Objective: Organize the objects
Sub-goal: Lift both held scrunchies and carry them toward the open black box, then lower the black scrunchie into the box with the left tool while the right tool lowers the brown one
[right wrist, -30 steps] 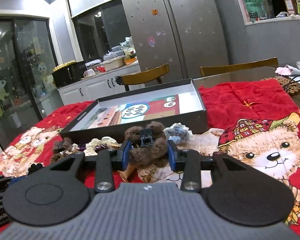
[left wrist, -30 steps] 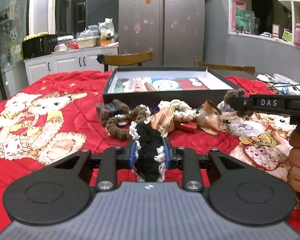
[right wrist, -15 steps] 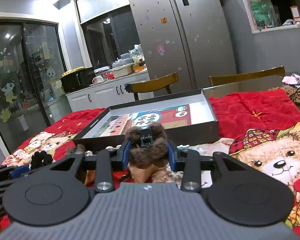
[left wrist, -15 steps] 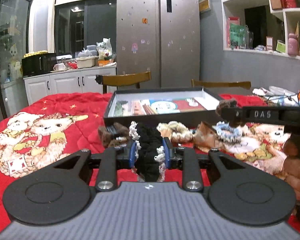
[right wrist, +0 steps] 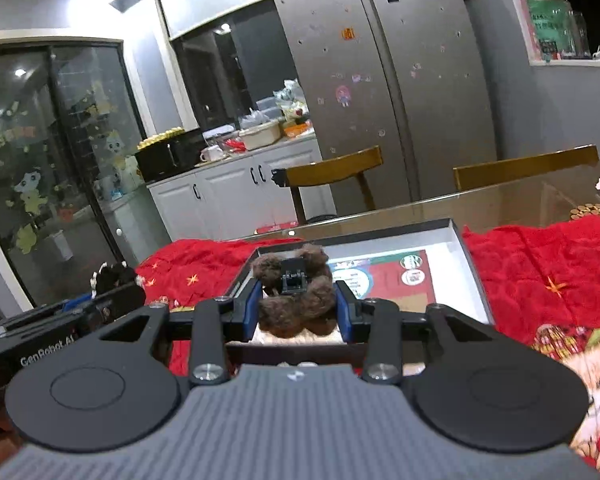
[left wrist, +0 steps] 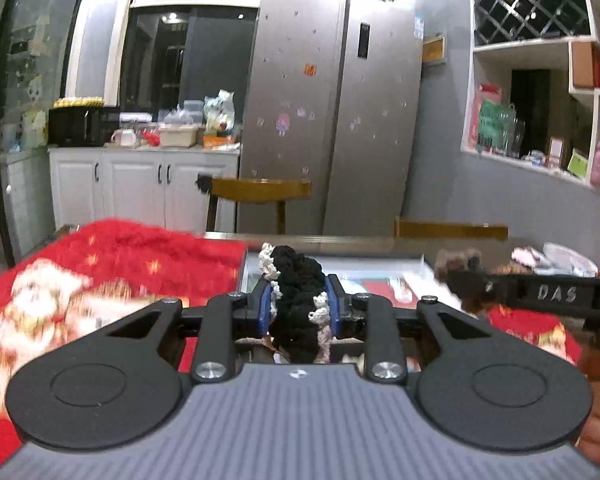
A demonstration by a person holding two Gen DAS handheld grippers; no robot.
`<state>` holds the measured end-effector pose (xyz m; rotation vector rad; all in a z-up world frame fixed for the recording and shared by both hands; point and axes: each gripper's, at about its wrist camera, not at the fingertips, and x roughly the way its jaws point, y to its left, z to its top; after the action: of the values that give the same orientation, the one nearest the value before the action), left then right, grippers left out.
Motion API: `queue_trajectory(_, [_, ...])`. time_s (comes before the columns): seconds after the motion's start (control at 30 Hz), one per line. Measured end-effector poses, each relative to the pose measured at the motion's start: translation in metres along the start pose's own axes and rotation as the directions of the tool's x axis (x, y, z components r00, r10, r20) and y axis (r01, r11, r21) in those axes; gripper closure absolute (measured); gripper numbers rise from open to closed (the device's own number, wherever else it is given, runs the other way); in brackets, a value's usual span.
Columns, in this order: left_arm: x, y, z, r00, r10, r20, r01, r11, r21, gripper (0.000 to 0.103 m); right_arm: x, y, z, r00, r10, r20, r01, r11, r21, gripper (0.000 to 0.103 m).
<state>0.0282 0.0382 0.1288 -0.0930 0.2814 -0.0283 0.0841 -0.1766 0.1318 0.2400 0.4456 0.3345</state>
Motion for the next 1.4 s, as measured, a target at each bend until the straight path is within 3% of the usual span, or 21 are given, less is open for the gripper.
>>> queue_trajectory(0.27, [0.052,0.023,0.070,0.996,-0.059,-0.063,0.055,0.997,-0.060,0.072,0.048,-0.007,0.041,0.998,0.007,-0.069,0.002,0.990,0.140,0.061])
queue_trajectory(0.47, [0.101,0.056,0.091,0.979,-0.110,-0.169,0.087,0.987,-0.138,0.072,0.091,-0.010,0.045,0.989,0.008,-0.150,0.021,0.982,0.186,0.061])
queue_trajectory(0.57, [0.121,0.073,0.083,0.963,-0.169,-0.210,0.131,0.974,-0.184,0.072,0.113,-0.009,0.038,0.979,0.017,-0.202,0.024,0.979,0.202,0.061])
queue_trajectory(0.67, [0.145,0.087,0.069,0.932,-0.223,-0.284,0.166,0.963,-0.212,0.072,0.134,-0.006,0.028,0.968,0.022,-0.251,0.033,0.976,0.215,0.061])
queue_trajectory(0.9, [0.183,0.094,0.035,0.885,-0.262,-0.386,0.179,0.955,-0.237,0.072,0.171,-0.015,0.001,0.941,0.078,-0.329,0.031,0.948,0.316,0.061])
queue_trajectory(1.13, [0.202,0.080,0.012,0.867,-0.228,-0.443,0.166,0.970,-0.175,0.072,0.189,-0.021,-0.017,0.911,0.092,-0.403,0.050,0.943,0.329,0.061])
queue_trajectory(1.4, [0.205,0.067,-0.002,0.875,-0.168,-0.453,0.138,0.986,-0.097,0.071,0.190,-0.018,-0.020,0.892,0.100,-0.442,0.054,0.945,0.322,0.061])
